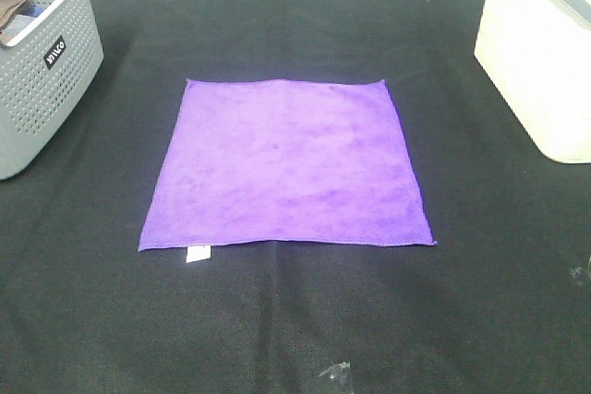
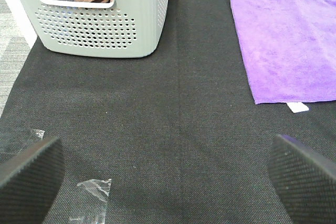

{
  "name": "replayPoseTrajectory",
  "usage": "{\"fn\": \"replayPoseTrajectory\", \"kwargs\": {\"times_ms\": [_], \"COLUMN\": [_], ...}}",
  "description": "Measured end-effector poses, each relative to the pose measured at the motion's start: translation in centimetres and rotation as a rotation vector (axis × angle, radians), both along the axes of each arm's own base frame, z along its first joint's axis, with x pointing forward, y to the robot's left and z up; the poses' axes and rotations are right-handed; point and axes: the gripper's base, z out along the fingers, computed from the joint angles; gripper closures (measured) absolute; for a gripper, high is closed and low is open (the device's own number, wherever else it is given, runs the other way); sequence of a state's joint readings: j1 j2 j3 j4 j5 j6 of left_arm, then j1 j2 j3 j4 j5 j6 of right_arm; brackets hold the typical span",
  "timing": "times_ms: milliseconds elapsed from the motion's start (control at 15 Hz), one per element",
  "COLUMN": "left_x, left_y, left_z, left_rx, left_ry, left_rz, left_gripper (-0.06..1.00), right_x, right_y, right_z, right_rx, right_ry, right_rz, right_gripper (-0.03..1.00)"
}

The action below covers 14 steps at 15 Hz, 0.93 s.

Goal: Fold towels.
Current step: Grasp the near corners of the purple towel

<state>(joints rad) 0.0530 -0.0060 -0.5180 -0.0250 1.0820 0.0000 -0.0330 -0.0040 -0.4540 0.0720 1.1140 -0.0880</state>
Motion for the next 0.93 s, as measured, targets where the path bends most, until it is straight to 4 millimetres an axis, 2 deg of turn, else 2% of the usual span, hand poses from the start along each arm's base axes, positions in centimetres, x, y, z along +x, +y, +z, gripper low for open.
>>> {"fn": "replayPoseTrajectory", "kwargs": {"times_ms": [933], "left_x": [0.00], "left_y": [0.00], "left_z": [0.00], "left_rx": [0.000], "left_ry": [0.000], "left_rz": [0.000], "left_gripper": [-0.04], "right_x": [0.00], "right_y": [-0.12], "right_z": [-0.01], "right_rx": [-0.014], "right_ry": [0.000], "right_rz": [-0.007], "right_gripper": [0.01]}}
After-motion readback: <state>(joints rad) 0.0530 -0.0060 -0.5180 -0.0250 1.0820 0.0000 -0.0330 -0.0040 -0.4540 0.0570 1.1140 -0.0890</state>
